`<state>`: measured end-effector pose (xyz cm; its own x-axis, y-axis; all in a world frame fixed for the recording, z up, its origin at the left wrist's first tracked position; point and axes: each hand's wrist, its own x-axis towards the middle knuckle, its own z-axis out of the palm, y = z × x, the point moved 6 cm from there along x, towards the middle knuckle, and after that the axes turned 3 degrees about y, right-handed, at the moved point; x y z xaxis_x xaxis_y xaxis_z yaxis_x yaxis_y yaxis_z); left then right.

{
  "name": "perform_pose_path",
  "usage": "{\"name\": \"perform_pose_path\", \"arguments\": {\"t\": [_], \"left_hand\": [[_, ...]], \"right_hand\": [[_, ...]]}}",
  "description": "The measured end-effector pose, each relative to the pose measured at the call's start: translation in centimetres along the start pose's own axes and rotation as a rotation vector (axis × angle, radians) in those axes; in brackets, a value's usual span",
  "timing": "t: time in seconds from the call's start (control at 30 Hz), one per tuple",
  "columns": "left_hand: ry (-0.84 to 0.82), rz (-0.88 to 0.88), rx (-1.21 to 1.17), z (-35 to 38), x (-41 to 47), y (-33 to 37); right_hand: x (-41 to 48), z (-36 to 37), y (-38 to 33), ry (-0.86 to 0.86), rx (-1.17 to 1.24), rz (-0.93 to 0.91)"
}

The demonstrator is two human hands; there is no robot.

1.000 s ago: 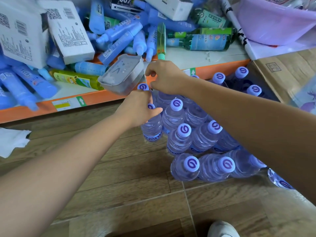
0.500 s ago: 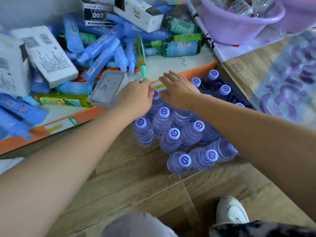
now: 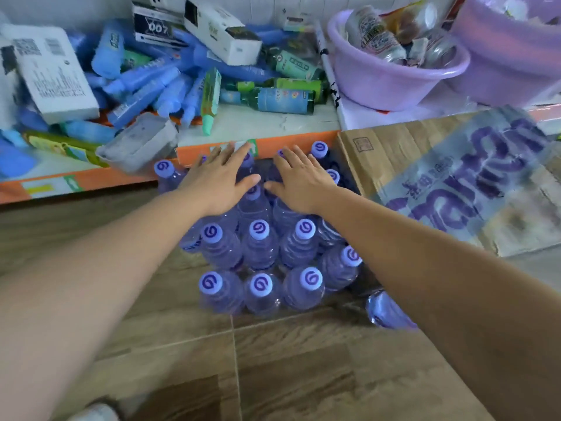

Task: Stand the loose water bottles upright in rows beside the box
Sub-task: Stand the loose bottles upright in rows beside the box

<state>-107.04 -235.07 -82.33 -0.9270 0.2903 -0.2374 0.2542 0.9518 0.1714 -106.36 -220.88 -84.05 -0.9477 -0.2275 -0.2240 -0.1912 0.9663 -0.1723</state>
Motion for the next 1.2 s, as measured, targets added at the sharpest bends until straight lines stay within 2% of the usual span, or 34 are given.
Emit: {"name": "perform_pose_path", "arguments": {"t": [0.2,0.4,0.63,0.8,0.97,1.2], "left_hand": [[0.109,-0.162,-0.018,1.3,-4.6,4.8],[0.064,-0.295,-0.125,3.8,-9.8,11.4],[-0.162,-0.133,0.093,7.6,-12.2,15.0],[0.019,-0.178,0.116,8.8,-12.6,14.1],[0.057,-0.191,-0.033,8.9,-12.3,13.5],[0.028,-0.153,0.105,8.1,-11.8,13.9]], "right_hand": [[-2.6,-0.8,1.8,-0.047,0.023,-0.172],[-7.5,-1.2,3.9,-0.083,0.012,-0.337],[-11.4,0.4,6.2,-0.073,0.007,-0.35],[-13.7,1.0,6.4,0.039,0.018,-0.378],[-15.3,2.5,6.0,-0.105,0.017,-0.337],[-14.9,3.0,4.7,-0.017,-0.186,-0.354]]}}
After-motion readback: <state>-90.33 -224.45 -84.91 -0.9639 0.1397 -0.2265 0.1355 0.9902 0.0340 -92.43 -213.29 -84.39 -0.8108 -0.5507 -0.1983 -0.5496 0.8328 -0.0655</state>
